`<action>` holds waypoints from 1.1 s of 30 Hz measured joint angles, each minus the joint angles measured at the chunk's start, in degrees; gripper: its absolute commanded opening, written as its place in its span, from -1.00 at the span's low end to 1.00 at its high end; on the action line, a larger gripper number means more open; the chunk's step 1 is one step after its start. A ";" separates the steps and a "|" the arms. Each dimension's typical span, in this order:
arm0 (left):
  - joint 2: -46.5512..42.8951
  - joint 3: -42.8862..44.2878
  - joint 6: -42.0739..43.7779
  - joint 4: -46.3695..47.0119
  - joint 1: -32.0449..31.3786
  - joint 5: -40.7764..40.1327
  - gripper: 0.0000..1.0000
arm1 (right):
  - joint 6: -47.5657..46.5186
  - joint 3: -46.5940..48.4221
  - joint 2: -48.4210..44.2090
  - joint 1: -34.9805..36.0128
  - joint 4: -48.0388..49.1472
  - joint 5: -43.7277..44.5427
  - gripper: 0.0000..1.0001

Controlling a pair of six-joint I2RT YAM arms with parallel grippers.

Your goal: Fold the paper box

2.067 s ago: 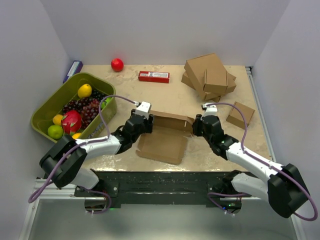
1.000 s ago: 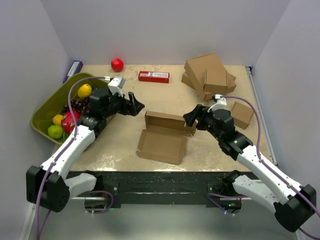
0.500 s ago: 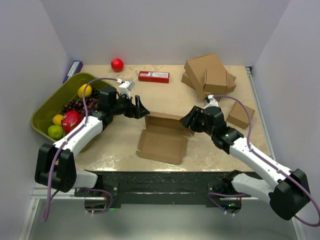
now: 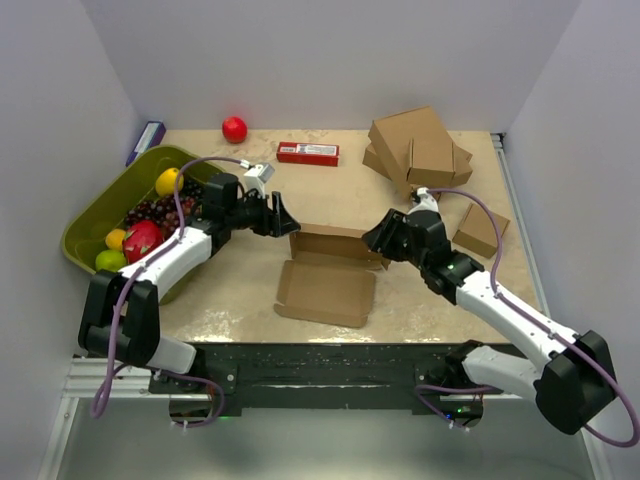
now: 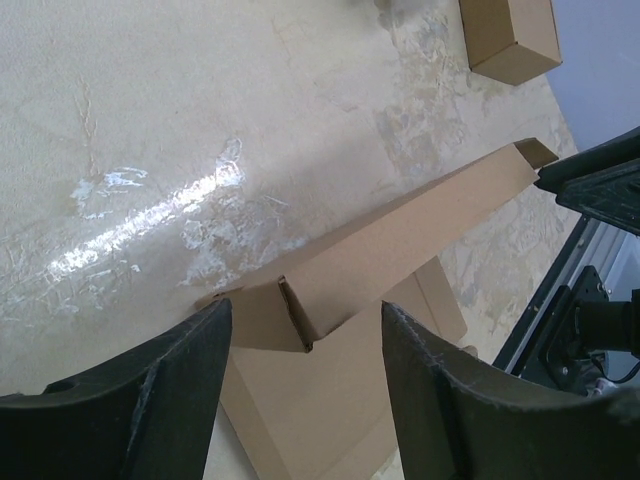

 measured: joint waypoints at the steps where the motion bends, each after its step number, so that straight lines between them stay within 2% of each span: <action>1: 0.17 0.00 -0.02 0.22 0.00 -0.02 0.23 | -0.02 0.00 0.15 0.00 0.17 0.22 -0.02; 12: 1.73 0.00 -0.22 0.96 0.00 0.13 0.08 | -0.04 0.00 3.06 -0.70 1.86 0.68 -0.05; 16: 1.73 0.00 -0.24 1.20 0.00 0.11 -0.07 | -0.24 0.11 4.02 -0.87 2.56 0.70 -0.08; 33: 2.08 -0.83 -0.20 2.14 0.02 0.09 -0.38 | -0.48 0.11 5.42 -1.20 4.44 0.85 -0.29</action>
